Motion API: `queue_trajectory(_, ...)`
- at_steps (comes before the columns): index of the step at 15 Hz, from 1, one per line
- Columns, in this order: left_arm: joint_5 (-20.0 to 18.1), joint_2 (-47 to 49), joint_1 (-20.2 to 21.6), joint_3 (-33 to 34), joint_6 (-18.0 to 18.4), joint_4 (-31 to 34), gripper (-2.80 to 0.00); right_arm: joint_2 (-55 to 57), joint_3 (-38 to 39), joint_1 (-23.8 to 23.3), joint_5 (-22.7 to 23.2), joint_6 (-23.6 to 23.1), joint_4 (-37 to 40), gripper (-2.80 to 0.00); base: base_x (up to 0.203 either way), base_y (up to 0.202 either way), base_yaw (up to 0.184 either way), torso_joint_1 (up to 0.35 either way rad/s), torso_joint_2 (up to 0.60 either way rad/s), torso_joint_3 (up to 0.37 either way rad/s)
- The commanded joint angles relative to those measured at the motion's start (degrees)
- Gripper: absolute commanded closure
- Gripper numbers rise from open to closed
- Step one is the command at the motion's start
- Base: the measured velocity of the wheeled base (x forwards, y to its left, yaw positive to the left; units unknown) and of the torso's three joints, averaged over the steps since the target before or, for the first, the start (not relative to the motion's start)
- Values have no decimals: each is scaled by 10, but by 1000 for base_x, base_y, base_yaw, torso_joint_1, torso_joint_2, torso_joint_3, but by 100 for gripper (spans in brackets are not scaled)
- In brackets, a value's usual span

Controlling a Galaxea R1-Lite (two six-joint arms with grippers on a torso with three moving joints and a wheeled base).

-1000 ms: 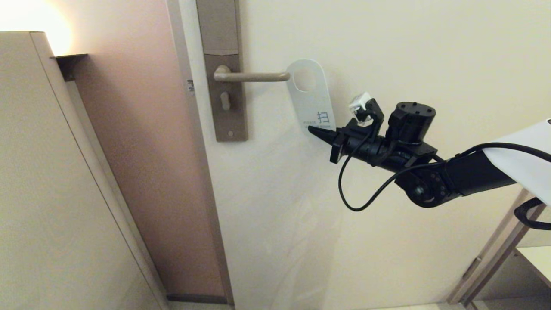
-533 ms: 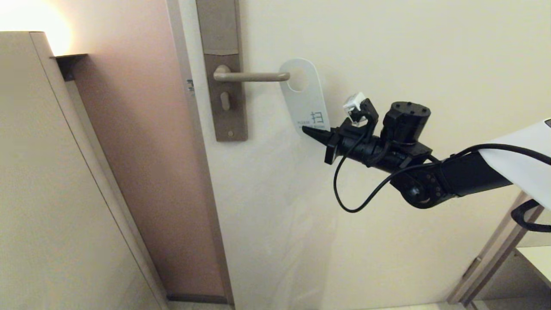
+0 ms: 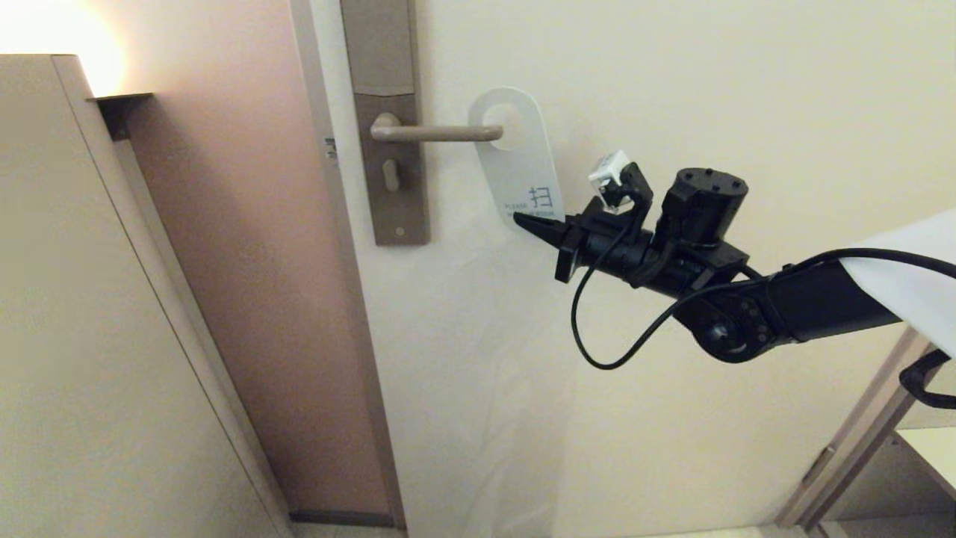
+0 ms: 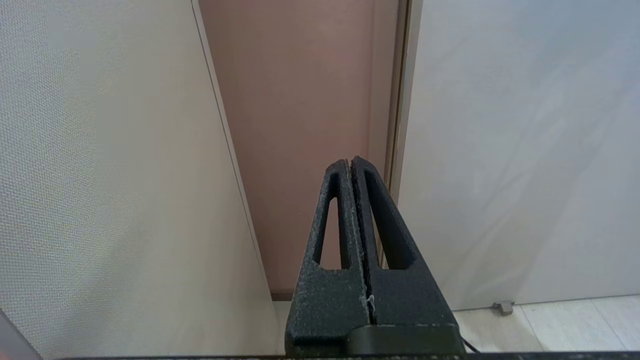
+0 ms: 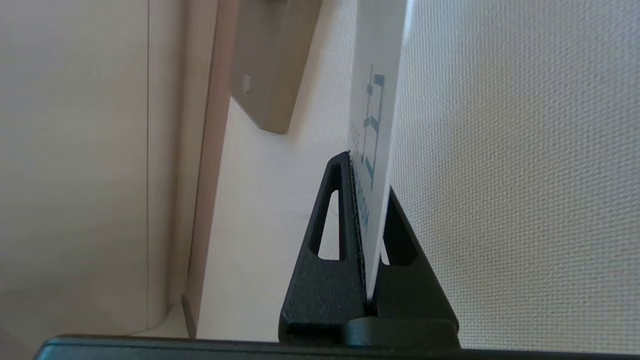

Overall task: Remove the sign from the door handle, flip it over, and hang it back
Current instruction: Hang the sign back with the other side facing out

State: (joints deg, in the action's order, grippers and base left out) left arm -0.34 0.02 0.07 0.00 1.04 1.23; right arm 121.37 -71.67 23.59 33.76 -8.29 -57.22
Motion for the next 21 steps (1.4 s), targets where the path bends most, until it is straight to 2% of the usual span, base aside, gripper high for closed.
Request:
queue_trajectory(1, 0, 0, 0, 0, 0, 0, 0, -7, 2, 3, 3, -1, -3, 0, 0, 0, 0, 0, 0, 0)
queue_trajectory(5, 0, 0, 0, 0, 0, 0, 0, -19, 21, 22, 3, -7, -5, 0, 0, 0, 0, 0, 0, 0)
queue_trajectory(8, 0, 0, 0, 0, 0, 0, 0, -19, 43, 32, 3, -39, -16, 0, 0, 0, 0, 0, 0, 0)
queue_trajectory(21, 0, 0, 0, 0, 0, 0, 0, -20, 45, 54, 3, -43, -17, 0, 0, 0, 0, 0, 0, 0)
